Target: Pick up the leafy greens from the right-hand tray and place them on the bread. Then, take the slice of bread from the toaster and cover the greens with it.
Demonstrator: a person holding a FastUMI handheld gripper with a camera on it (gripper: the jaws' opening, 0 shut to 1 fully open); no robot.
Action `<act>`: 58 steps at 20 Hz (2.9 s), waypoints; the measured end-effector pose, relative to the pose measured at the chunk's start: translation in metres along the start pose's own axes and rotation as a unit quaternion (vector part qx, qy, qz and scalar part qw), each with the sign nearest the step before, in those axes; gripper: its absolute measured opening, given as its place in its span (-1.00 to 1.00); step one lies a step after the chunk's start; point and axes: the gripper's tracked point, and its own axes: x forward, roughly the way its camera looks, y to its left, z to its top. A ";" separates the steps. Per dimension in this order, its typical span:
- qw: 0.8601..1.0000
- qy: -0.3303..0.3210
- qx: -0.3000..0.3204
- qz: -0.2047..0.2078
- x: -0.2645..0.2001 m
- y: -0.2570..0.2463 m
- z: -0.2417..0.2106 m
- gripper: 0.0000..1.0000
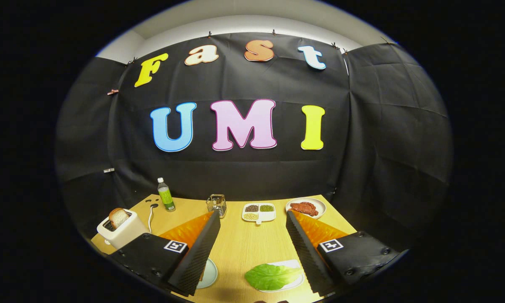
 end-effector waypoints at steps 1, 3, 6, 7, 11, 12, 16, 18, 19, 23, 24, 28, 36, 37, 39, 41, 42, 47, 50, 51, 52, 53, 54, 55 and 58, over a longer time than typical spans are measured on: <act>1.000 0.003 -0.001 0.001 0.001 -0.001 -0.003 0.95; 1.000 0.010 -0.003 0.007 0.003 -0.001 -0.007 0.95; 1.000 0.023 -0.007 0.019 0.004 -0.001 -0.019 0.95; 0.999 0.030 -0.007 0.023 0.006 -0.002 -0.025 0.95; 0.996 0.079 -0.018 0.048 0.010 -0.008 -0.062 0.96; 0.994 0.093 -0.023 0.055 0.011 -0.011 -0.075 0.95; 0.985 0.156 -0.029 0.073 0.019 -0.025 -0.125 0.96; 0.979 0.184 -0.028 0.085 0.023 -0.028 -0.147 0.96; 0.976 0.196 -0.032 0.090 0.026 -0.030 -0.159 0.96; 0.960 0.248 -0.048 0.122 0.040 -0.032 -0.207 0.97; 0.955 0.260 -0.053 0.129 0.043 -0.034 -0.219 0.99; 0.939 0.306 -0.071 0.138 0.054 -0.047 -0.269 0.99; 0.926 0.346 -0.074 0.135 0.066 -0.066 -0.312 0.99; 0.925 0.346 -0.089 0.132 0.065 -0.068 -0.314 0.98; 0.925 0.339 -0.101 0.138 0.068 -0.065 -0.316 0.92; 0.925 0.339 -0.100 0.136 0.070 -0.065 -0.316 0.84; 0.926 0.338 -0.100 0.137 0.070 -0.064 -0.317 0.83; 0.926 0.336 -0.102 0.137 0.071 -0.063 -0.315 -0.33; 0.927 0.334 -0.102 0.137 0.073 -0.067 -0.314 -0.78; 0.925 0.343 -0.090 0.135 0.072 -0.067 -0.316 -0.80; 0.925 0.348 -0.075 0.133 0.074 -0.068 -0.315 -0.86; 0.924 0.355 -0.061 0.130 0.075 -0.068 -0.315 -0.86; 0.923 0.358 -0.055 0.125 0.074 -0.069 -0.314 -0.89; 0.926 0.354 -0.053 0.122 0.074 -0.070 -0.309 -0.89; 0.932 0.339 -0.059 0.115 0.070 -0.069 -0.287 -0.89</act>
